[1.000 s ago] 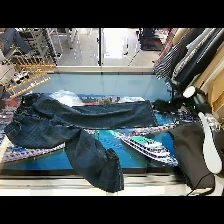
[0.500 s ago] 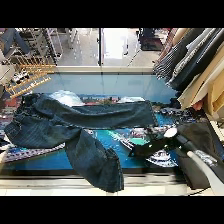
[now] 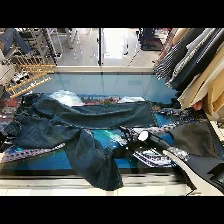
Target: Fold the clothes and pants, and hang the long-sleeved shirts on hangers.
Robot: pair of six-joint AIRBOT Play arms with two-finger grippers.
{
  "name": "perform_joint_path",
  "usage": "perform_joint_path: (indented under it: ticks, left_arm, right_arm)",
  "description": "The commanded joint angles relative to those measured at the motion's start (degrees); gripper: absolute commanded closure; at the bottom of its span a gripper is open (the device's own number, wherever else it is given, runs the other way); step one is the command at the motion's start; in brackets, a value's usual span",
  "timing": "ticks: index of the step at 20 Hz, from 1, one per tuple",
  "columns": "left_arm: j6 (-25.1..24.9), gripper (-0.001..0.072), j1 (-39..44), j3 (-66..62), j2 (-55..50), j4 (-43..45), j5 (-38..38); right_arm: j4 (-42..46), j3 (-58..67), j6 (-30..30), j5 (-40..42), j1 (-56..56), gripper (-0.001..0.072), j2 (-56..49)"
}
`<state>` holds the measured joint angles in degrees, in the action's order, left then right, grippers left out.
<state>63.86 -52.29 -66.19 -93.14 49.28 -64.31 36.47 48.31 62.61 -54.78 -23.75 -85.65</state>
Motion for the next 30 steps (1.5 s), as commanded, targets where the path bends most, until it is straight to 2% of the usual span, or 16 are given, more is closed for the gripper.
perform_joint_path:
  ticks: [1,3,6,8,10,12,13,14,15,16,18,20,22,25,28,30]
  left_arm:
    - [-0.7,0.0234,-0.4,0.0,0.5,-0.5,-1.6]
    - [-1.3,0.0234,-0.6,0.0,1.6,-0.5,-1.6]
    - [-1.3,0.0234,-0.5,0.0,3.3,-0.5,-1.4]
    - [-1.3,0.0234,-0.5,0.0,3.3,-0.5,-1.5]
    - [-1.3,0.0234,-0.5,0.0,3.2,-0.5,-1.4]
    - [-1.3,0.0234,-0.5,0.0,3.2,-0.5,-1.5]
    - [-1.2,0.0234,-0.5,0.0,3.2,-0.5,-1.5]
    - [-0.8,0.0227,-0.5,0.0,3.2,-0.5,-1.5]
    - [-0.8,0.0215,-0.5,0.0,3.2,-0.5,-1.5]
    - [-0.8,0.0215,-0.5,0.0,3.2,-0.5,-1.4]
    - [-0.8,0.0215,-0.6,0.0,3.2,-0.4,-0.2]
    - [1.1,0.0216,-0.6,0.0,3.0,0.7,3.1]
    - [5.3,0.0215,-0.5,0.0,2.2,0.8,7.5]
    - [6.5,0.0215,-0.6,0.0,0.8,0.8,12.6]
    - [6.5,0.0215,-0.5,0.0,-0.2,-3.5,17.4]
    - [6.4,0.0215,-0.5,0.0,-1.3,-8.7,19.7]
  right_arm:
    - [3.7,6.8,0.1,-6.1,0.0,0.0676,5.0]
    - [19.2,11.6,12.2,-9.9,1.0,0.0676,18.2]
    - [48.1,17.2,31.5,-7.1,2.4,0.0677,37.0]
    - [54.8,17.2,35.5,-3.4,8.3,0.0677,42.1]
    - [54.8,16.4,35.2,-2.3,16.5,0.0677,38.4]
    - [52.6,15.9,34.6,5.3,25.4,0.0673,28.7]
    - [47.6,16.6,32.7,10.2,29.0,0.0664,22.9]
    - [40.1,18.7,28.5,11.3,32.2,0.0423,16.7]
    - [32.7,21.6,23.6,7.8,34.8,0.0187,11.1]
    - [28.2,24.1,21.3,1.8,36.9,0.0145,6.9]
    - [24.7,23.6,18.6,-7.0,40.4,0.0148,3.4]
    - [24.3,16.4,16.9,-9.9,43.0,0.015,6.0]
    - [21.7,5.3,14.8,-10.4,44.8,0.0149,11.3]
    - [16.4,-9.8,14.1,-9.5,45.2,0.0148,19.3]
    - [9.6,-16.1,14.2,-7.0,45.2,0.0148,21.8]
    - [8.6,-16.7,14.3,-5.6,45.1,0.0148,21.1]
